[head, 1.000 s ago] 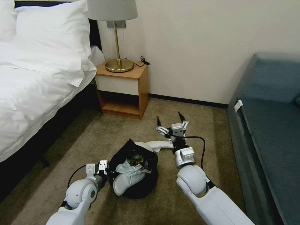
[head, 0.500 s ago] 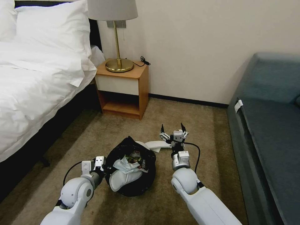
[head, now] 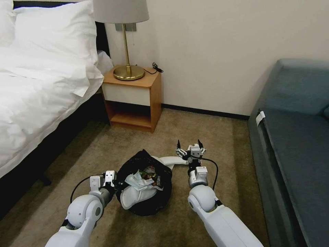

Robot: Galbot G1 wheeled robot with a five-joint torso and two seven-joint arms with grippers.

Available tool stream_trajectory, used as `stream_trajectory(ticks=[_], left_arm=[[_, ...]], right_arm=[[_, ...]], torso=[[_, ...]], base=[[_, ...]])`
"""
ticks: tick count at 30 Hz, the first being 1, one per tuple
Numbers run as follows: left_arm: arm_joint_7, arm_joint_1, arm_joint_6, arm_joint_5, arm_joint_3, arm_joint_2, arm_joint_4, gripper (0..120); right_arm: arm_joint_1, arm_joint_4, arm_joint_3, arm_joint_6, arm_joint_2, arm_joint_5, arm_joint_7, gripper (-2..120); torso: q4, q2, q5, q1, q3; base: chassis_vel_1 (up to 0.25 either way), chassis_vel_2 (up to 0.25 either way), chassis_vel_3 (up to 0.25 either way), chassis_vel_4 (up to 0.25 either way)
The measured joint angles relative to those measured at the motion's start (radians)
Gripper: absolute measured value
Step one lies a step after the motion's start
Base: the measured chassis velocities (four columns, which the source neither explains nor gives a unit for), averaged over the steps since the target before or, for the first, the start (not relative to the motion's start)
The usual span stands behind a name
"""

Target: Pick up the trash bin, then pick up the garbage on the floor and place it into the trash bin.

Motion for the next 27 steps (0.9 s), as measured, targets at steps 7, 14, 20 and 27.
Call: stream_trajectory(ticks=[7,14,20,27], left_arm=[[-0.013,-0.009,0.021,-0.006,-0.002,0.004,-0.003,0],[-0.024,-0.015,0.027,-0.017,-0.006,0.008,-0.015,0],[-0.045,-0.008,0.027,-0.019,-0.036,0.001,-0.042,0],[-0.051,-0.001,0.029,-0.014,-0.066,-0.001,-0.065,0]], right_arm=[[-0.005,-0.005,0.004,0.000,0.002,-0.008,0.002,100],[-0.005,-0.017,0.006,0.003,0.005,-0.044,0.014,100],[-0.010,-0.031,0.021,0.014,0.005,-0.068,0.014,100],[-0.017,-0.036,0.028,0.016,0.003,-0.076,0.008,100]], torso=[[-0.0001,0.000,-0.0006,0.000,0.000],[-0.0001,0.000,0.0002,0.000,0.000],[0.0001,0.000,-0.0002,0.001,0.000],[0.0006,0.000,-0.0002,0.000,0.000]], base=[[-0.384,0.079,0.376,-0.091],[-0.390,0.194,0.379,-0.194],[-0.257,0.210,0.231,-0.193],[0.022,0.041,-0.026,-0.019]])
